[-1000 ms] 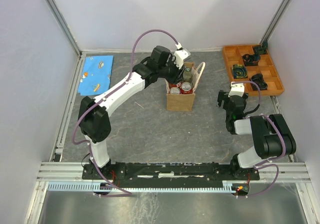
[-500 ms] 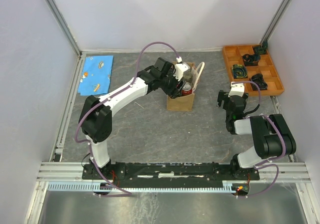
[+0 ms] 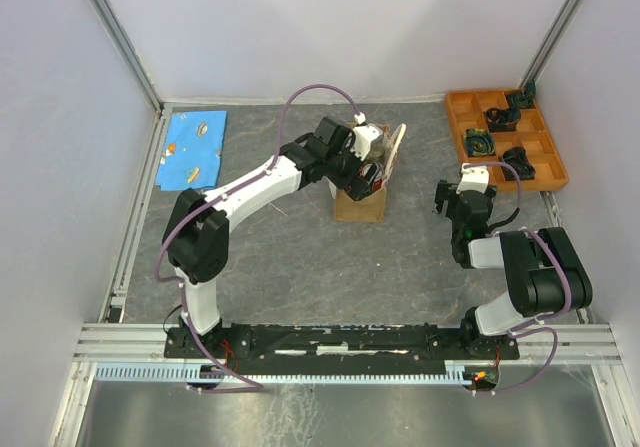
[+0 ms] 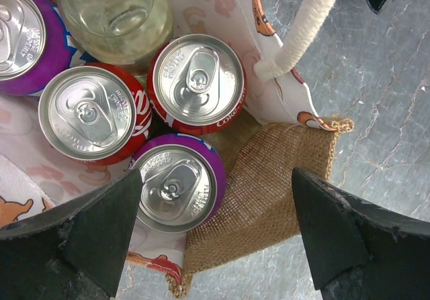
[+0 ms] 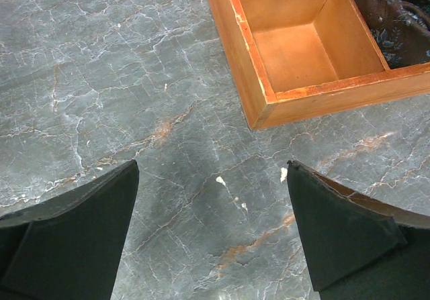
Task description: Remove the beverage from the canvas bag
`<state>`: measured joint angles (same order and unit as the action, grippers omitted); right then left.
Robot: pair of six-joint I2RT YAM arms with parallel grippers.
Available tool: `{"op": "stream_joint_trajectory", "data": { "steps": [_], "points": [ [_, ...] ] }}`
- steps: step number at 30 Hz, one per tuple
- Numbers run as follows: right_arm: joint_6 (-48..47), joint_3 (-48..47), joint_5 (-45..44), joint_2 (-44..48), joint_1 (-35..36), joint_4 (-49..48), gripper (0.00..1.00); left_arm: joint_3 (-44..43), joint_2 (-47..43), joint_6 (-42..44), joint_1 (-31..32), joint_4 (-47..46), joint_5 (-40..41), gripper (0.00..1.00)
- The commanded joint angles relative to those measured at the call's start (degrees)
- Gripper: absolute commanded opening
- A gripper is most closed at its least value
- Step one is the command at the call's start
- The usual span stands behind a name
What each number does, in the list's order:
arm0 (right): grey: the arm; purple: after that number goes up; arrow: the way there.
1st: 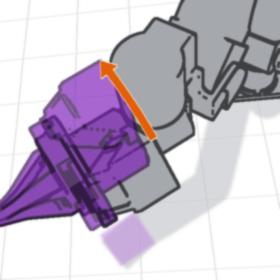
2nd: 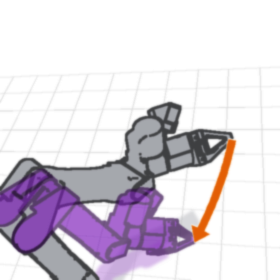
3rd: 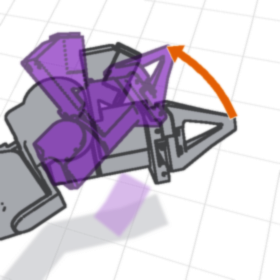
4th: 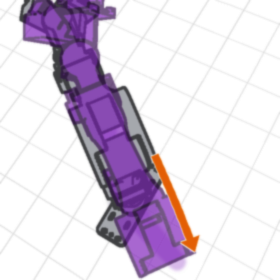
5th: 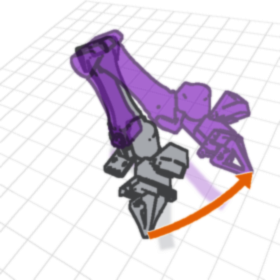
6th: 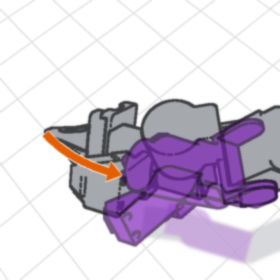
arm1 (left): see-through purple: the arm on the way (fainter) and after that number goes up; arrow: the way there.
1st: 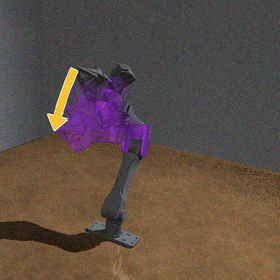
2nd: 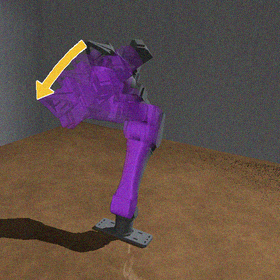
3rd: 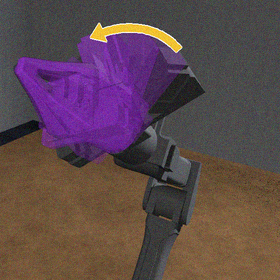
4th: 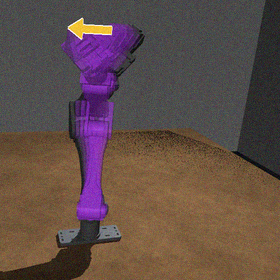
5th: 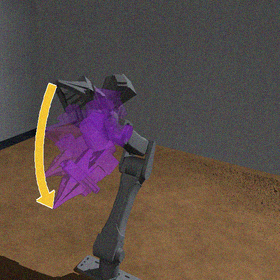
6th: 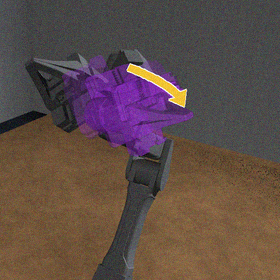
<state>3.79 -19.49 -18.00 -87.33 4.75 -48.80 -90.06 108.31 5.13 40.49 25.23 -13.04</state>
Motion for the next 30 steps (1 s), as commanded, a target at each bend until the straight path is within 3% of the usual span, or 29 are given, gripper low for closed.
{"op": "stream_joint_trajectory", "data": {
  "steps": [1,7,16,30],
  "points": [
    [0.37,-0.99,-0.28,0.67,-0.20,-1.83,0.99,-0.29,2.75,-1.87,-0.06,2.79,4.37,0.99],
    [0.42,-0.95,-0.28,0.70,-0.19,-1.83,0.99,-3.10,4.95,-1.54,-0.10,5.86,6.87,0.98],
    [0.40,-0.94,-0.28,0.72,-0.20,-1.83,0.99,-4.95,7.21,-0.99,-0.11,10.17,9.20,0.86],
    [0.33,-0.99,-0.28,0.71,-0.18,-1.83,0.99,-8.46,10.37,-5.25,-0.06,17.45,11.92,0.87]
  ]
}}
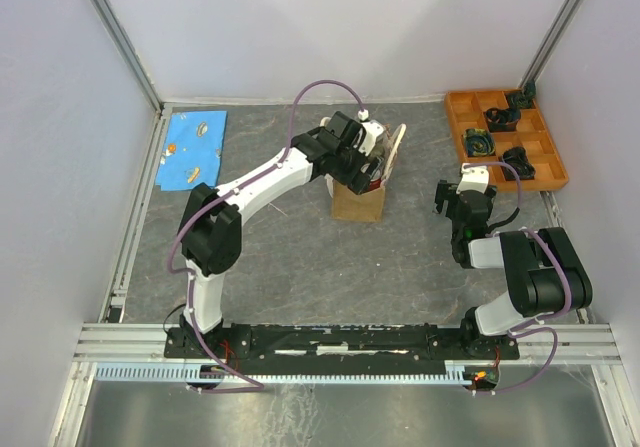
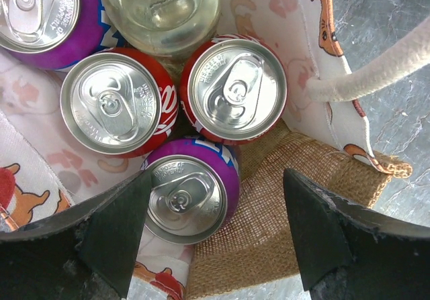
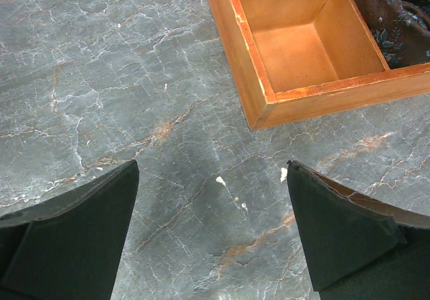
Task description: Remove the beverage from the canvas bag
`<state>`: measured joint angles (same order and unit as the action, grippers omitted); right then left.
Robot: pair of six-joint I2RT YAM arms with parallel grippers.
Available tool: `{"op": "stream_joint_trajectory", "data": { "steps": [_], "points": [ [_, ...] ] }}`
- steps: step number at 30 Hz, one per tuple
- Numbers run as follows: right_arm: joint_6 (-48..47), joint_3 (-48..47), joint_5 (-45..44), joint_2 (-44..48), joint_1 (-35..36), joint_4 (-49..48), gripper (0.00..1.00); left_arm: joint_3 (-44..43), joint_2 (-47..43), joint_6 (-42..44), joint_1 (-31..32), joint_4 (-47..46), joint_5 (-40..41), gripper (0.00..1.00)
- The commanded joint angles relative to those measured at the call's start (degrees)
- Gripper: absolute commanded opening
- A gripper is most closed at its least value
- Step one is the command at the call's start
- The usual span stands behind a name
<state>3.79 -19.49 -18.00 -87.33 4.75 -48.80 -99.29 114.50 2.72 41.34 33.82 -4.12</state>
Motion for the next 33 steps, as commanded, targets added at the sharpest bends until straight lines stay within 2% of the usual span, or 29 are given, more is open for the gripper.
{"op": "stream_joint_trajectory", "data": {
  "steps": [1,9,13,15,19,26,33],
  "points": [
    [0.37,-0.99,-0.28,0.67,-0.18,-1.83,0.99,0.76,4.49,-3.22,-0.90,9.43,2.47,0.87],
    [0.35,-0.98,-0.28,0.71,-0.20,-1.83,0.99,2.44,4.93,-3.82,1.49,12.68,0.47,0.82],
    [0.42,-0.94,-0.28,0.67,-0.20,-1.83,0.99,2.72,4.51,-3.60,3.14,14.53,-0.26,0.89],
    [0.39,-0.99,-0.28,0.70,-0.20,-1.83,0.99,1.96,4.42,-3.72,3.84,15.84,-0.48,0.99],
    [0.40,-0.99,-0.28,0.70,-0.19,-1.83,0.99,1.42,3.48,-4.84,4.35,16.38,0.31,0.99],
    [0.40,-0.99,-0.27,0.68,-0.20,-1.83,0.99,0.16,2.57,-6.41,4.45,17.02,4.38,0.99],
    [0.40,-0.95,-0.28,0.67,-0.22,-1.83,0.99,-0.77,-0.70,-6.94,4.44,14.49,12.38,0.99]
  ]
}}
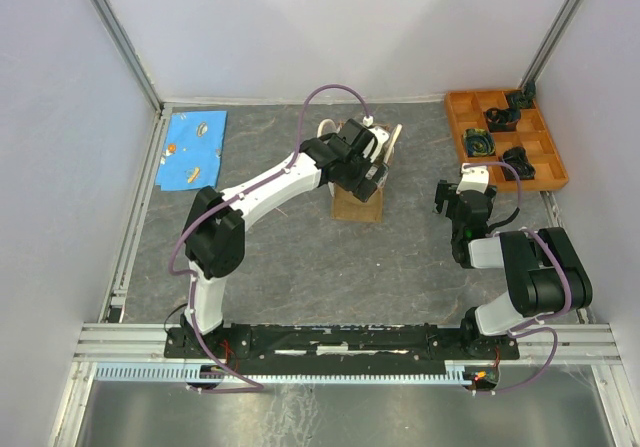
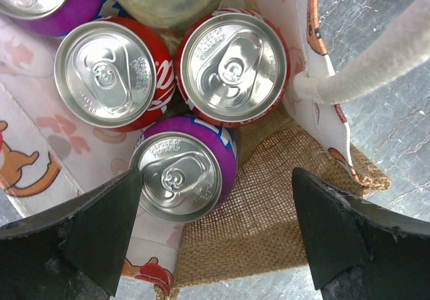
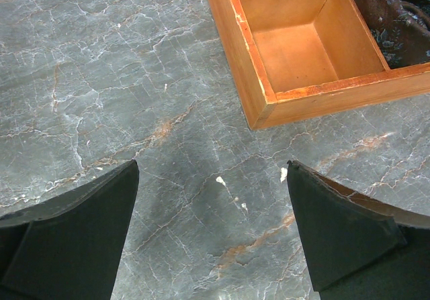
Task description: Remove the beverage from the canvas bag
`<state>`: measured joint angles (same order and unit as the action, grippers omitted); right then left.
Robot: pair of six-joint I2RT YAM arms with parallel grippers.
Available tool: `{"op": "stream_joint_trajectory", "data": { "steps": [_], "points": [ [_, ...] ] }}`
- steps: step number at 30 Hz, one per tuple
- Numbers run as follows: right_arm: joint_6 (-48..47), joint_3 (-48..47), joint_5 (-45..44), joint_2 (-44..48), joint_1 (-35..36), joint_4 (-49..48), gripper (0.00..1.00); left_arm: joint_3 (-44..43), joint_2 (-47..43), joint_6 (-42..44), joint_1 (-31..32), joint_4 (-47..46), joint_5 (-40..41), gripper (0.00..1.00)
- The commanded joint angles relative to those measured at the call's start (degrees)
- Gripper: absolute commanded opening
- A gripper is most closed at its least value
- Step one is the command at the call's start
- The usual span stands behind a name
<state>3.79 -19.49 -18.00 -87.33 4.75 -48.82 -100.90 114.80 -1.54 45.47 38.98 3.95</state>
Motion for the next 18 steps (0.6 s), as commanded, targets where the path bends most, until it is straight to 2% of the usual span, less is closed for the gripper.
{"op": "stream_joint_trajectory", "data": {
  "steps": [1,11,18],
  "points": [
    [0.40,-1.03,-0.28,0.74,-0.22,-1.85,0.99,0.77,-1.47,-2.75,0.25,8.94,5.02,0.99],
    [0.41,-0.99,-0.28,0.68,-0.19,-1.81,0.99,0.88,-3.29,-2.75,0.63,6.34,10.82,0.99],
    [0.40,-0.99,-0.28,0.74,-0.19,-1.81,0.99,0.91,-4.93,-2.49,0.65,3.65,10.74,0.99]
  ]
}}
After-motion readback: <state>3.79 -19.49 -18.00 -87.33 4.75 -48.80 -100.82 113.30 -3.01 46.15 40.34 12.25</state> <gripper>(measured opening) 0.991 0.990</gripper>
